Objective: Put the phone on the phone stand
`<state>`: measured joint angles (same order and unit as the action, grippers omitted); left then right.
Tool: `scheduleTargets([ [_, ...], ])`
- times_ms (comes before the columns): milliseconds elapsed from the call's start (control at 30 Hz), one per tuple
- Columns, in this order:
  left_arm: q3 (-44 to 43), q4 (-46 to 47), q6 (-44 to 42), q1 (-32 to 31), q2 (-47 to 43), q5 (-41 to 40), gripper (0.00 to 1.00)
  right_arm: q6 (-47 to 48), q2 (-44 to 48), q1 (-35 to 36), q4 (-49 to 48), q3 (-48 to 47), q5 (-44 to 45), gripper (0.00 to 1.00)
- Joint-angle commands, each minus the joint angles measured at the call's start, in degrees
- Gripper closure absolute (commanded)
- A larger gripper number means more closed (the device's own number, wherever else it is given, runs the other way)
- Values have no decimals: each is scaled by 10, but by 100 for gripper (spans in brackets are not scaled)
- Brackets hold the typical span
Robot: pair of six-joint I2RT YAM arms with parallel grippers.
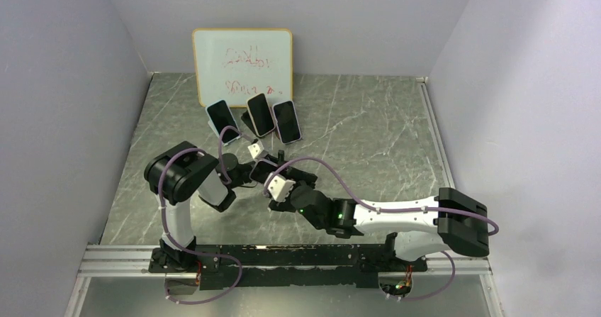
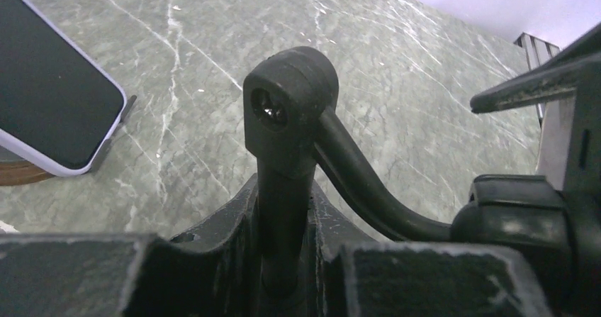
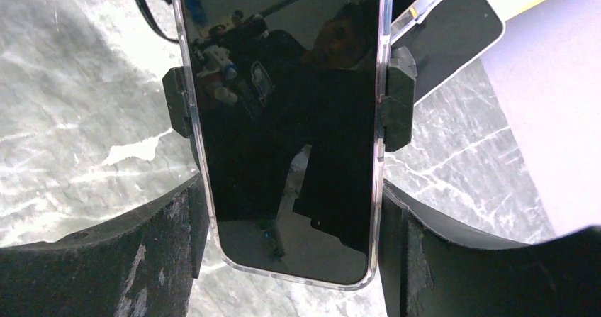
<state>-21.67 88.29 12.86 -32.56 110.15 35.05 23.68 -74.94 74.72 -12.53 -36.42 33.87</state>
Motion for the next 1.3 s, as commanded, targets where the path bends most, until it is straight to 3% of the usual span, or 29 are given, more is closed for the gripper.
scheduleTargets([
  [0,46,129,65,4,24,-109,95,-95,-7,-8,-83,24,57,59],
  [333,62,164,78,7,6,-214,95,-164,-25,-7,-203,79,74,60],
  [800,59,165,93,9,-3,-267,95,-318,-53,-7,-346,133,114,60],
  [1133,62,161,84,9,-10,-277,95,-480,-89,-5,-327,124,208,63],
  [1267,62,163,83,8,-8,-276,95,-493,-102,0,-323,118,227,63],
])
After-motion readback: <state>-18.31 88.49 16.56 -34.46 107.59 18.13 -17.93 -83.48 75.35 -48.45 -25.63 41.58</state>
